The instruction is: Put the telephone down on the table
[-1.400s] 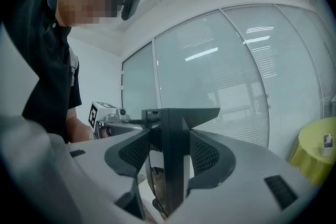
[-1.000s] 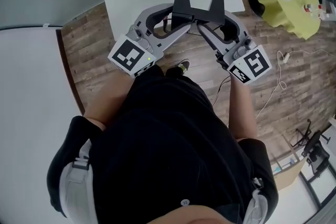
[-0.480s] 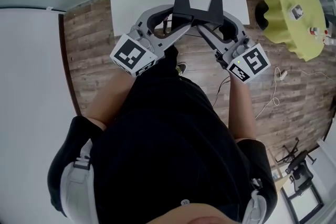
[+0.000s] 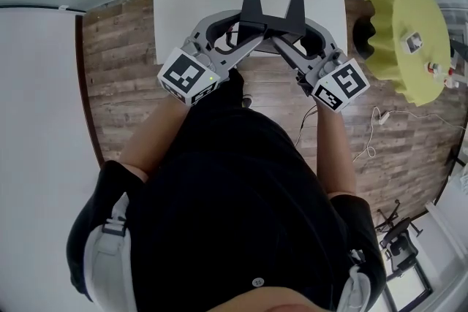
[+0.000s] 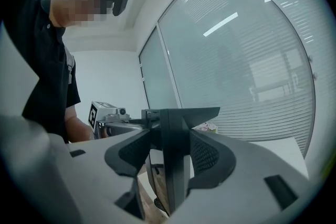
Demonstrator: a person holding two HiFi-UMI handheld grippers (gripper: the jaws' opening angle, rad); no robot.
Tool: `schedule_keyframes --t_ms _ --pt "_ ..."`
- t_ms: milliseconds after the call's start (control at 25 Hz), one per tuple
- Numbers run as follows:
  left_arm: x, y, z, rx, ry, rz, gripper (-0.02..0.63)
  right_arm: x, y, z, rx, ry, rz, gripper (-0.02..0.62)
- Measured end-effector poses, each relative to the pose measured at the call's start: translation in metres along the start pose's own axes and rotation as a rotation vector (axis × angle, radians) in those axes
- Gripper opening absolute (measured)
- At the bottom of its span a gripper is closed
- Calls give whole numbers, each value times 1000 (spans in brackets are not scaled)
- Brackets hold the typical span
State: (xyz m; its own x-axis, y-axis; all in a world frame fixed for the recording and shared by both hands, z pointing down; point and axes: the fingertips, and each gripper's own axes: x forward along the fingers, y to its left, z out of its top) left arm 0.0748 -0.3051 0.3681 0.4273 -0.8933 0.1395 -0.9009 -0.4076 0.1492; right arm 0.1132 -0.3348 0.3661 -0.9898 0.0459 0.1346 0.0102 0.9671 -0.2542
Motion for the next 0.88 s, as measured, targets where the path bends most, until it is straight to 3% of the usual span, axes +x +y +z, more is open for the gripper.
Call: schedule_keyframes --t_ms 240,520,880 --pt "4 12 -15 -47 5 16 218 11 -11 -13 29 52 21 242" --pt "22 84 -38 -136 45 16 218 68 -61 -29 106 104 2 242" --pt "50 123 -86 -292 126 60 218 95 -110 -73 258 211 59 242"
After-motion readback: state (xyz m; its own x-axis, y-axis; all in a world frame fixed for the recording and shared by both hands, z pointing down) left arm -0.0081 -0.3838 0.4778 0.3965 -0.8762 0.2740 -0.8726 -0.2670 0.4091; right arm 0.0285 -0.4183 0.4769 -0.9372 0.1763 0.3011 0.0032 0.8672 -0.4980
